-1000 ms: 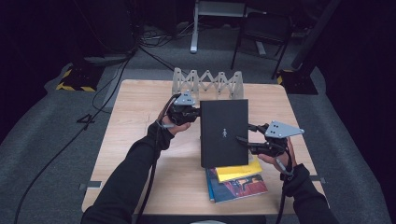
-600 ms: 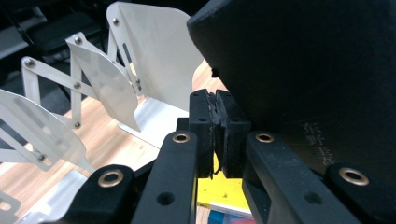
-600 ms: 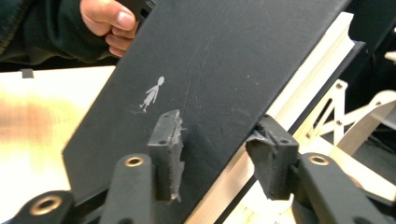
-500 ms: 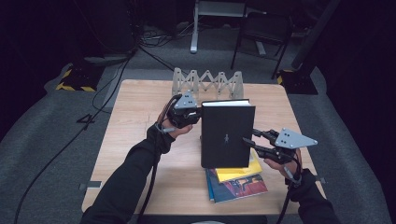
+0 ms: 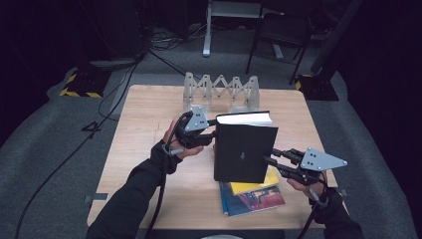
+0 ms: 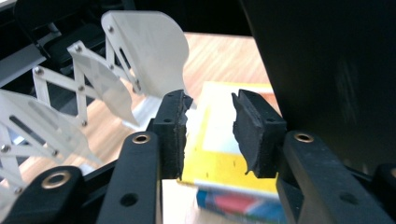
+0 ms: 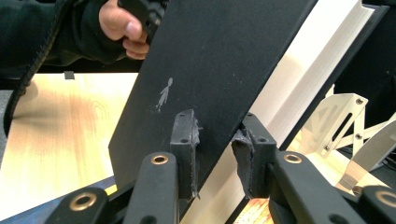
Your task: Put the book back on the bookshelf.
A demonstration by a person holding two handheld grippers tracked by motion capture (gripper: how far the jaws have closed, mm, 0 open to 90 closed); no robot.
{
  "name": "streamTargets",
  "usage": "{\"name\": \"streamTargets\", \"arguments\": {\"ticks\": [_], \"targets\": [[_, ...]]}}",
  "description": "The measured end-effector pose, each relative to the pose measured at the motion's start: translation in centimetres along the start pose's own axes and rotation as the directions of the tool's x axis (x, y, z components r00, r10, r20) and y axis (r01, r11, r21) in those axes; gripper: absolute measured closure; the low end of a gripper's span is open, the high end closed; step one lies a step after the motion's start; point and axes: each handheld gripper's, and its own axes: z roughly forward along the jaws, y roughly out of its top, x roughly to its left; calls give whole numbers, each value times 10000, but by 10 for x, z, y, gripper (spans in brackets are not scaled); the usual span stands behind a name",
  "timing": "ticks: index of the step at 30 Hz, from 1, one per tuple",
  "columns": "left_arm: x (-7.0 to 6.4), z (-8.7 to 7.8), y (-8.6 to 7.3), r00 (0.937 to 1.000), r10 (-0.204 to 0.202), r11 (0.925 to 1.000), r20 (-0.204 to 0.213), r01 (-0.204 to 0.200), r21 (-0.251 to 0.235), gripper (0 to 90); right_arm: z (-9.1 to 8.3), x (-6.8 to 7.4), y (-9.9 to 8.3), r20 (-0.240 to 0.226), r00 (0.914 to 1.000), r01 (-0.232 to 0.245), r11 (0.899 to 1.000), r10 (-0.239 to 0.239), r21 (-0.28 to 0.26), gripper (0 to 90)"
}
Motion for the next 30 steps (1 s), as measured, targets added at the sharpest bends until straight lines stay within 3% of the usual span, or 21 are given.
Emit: {"name": "streamTargets", "arguments": {"ticks": [3,10,14,15,16,18,19,21,26,30], "targets": [[-6,-2,-9,9998,175,9994,26,-175,301,570,-2,2,-1,-62,10000,-18,10000,17,-66,708],[-20,-10,-45,9965,-280,9962,782,213,849,460,-4,5,-1,-218,9998,27,9999,-30,-100,721],[-27,-10,-54,9947,-309,9921,984,185,1241,364,-6,7,-1,-211,9997,101,9999,-102,-51,727],[-32,-12,-63,9886,-470,9899,1428,269,1394,329,-6,8,-1,-201,9998,84,10000,-85,-53,729],[-32,-12,-63,9886,-470,9899,1428,269,1394,298,-6,8,-1,-201,9998,84,10000,-85,-53,729],[-38,-11,-69,9800,-659,9893,1877,396,1407,262,-7,9,-1,-134,9999,91,10000,-91,-14,729],[-41,-10,-70,9791,-623,9886,1935,339,1468,241,-7,9,-1,-150,9998,94,10000,-94,-34,729],[-47,-6,-67,9782,-579,9906,1996,314,1335,222,-7,9,-2,-149,9998,89,10000,-90,-39,730],[-53,11,-57,9705,-839,9951,2259,699,694,237,-8,11,-2,-107,9998,194,9998,-193,18,731],[-55,18,-49,9657,-652,9979,2511,629,172,240,-9,13,-4,24,9995,305,9993,-305,197,731]]}}
